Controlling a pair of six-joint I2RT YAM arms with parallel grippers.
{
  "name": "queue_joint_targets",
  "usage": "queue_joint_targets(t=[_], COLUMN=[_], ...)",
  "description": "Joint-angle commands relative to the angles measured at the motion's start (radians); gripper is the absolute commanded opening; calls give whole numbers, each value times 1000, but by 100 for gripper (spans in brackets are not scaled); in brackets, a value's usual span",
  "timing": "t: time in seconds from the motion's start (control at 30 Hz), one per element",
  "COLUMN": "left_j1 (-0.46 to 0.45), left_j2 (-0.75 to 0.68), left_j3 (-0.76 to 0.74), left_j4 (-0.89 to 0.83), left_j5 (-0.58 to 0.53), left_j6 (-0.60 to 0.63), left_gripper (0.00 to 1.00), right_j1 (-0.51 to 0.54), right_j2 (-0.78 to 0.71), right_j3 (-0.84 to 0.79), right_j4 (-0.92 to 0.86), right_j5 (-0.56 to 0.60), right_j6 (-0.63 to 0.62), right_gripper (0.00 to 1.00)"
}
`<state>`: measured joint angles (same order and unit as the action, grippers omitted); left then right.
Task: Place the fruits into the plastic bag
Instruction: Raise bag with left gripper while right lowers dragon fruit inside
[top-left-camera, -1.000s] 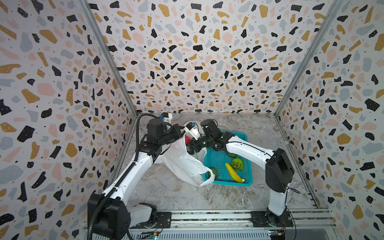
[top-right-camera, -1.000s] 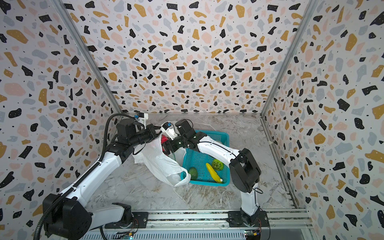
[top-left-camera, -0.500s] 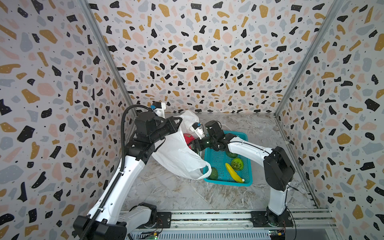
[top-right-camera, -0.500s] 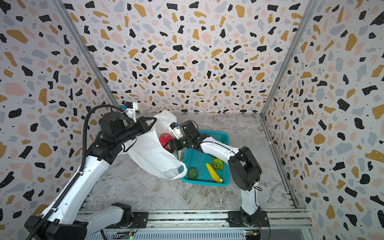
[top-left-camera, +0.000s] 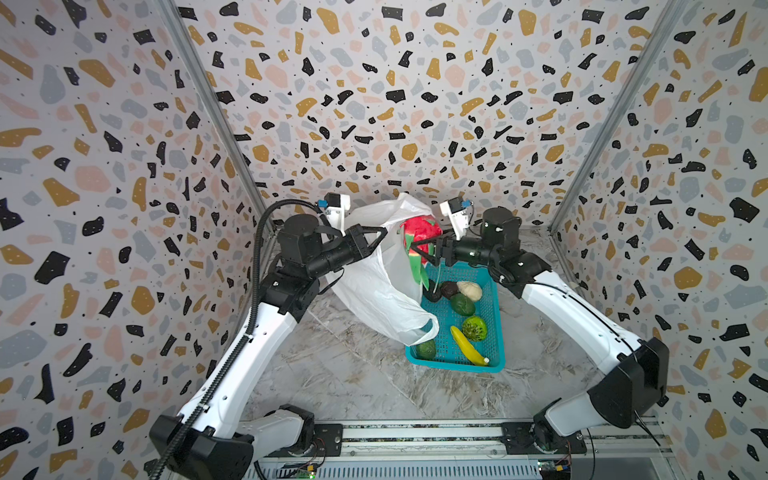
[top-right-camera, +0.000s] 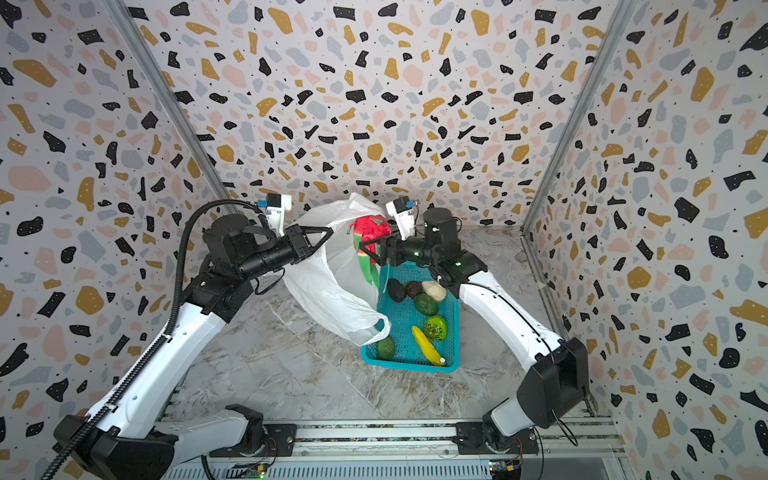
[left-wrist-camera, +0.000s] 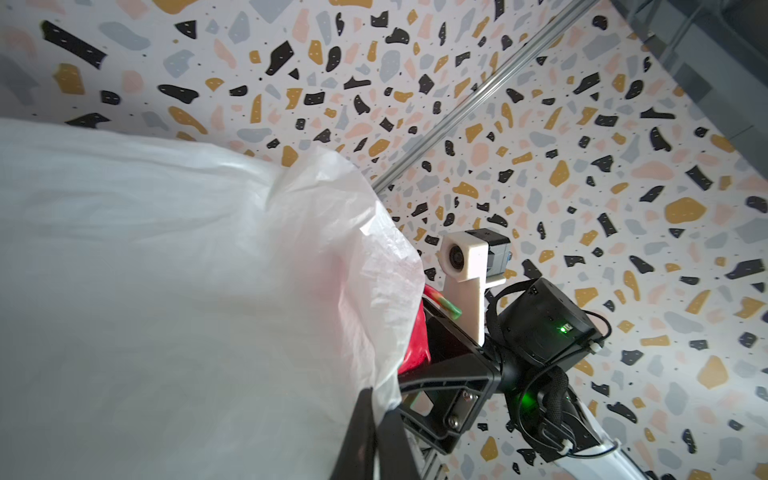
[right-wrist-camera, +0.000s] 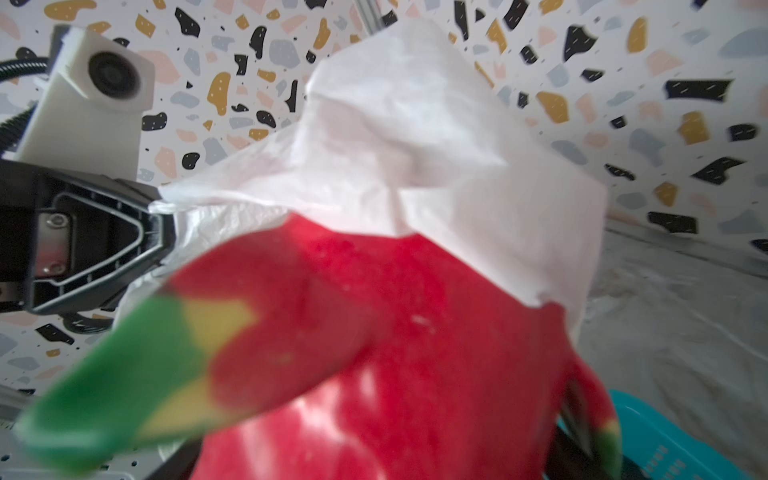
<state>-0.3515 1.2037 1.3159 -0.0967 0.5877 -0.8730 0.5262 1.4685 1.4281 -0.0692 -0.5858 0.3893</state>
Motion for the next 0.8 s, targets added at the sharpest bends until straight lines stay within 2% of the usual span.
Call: queue_joint_targets(t=[0.0, 0.1, 0.3, 0.43, 0.6, 0.77], left_j1=[-15, -16, -27, -49, -63, -67], left_j2=[31, 53, 106, 132, 155, 172], left_j3=[19, 6, 42, 13, -49, -94], left_j4=[131, 193, 130, 93, 68, 61], left_j5=[64, 69, 59, 41, 25, 22], left_j6=[-183, -268, -273, -267, -252, -234], left_gripper=[0, 0, 0, 0, 0, 0], right_j1=[-30, -36, -40, -36, 24, 78], right_j2=[-60, -99, -126, -117, -105, -61], right_j3=[62, 60, 44, 3, -64, -59], right_j4=[-76, -153, -270, -307, -303, -357], right_j5=[50, 74, 91, 45, 6, 9], right_j6=[-66, -142, -202, -204, -225, -268], right_gripper=[52, 53, 53, 53, 53, 53])
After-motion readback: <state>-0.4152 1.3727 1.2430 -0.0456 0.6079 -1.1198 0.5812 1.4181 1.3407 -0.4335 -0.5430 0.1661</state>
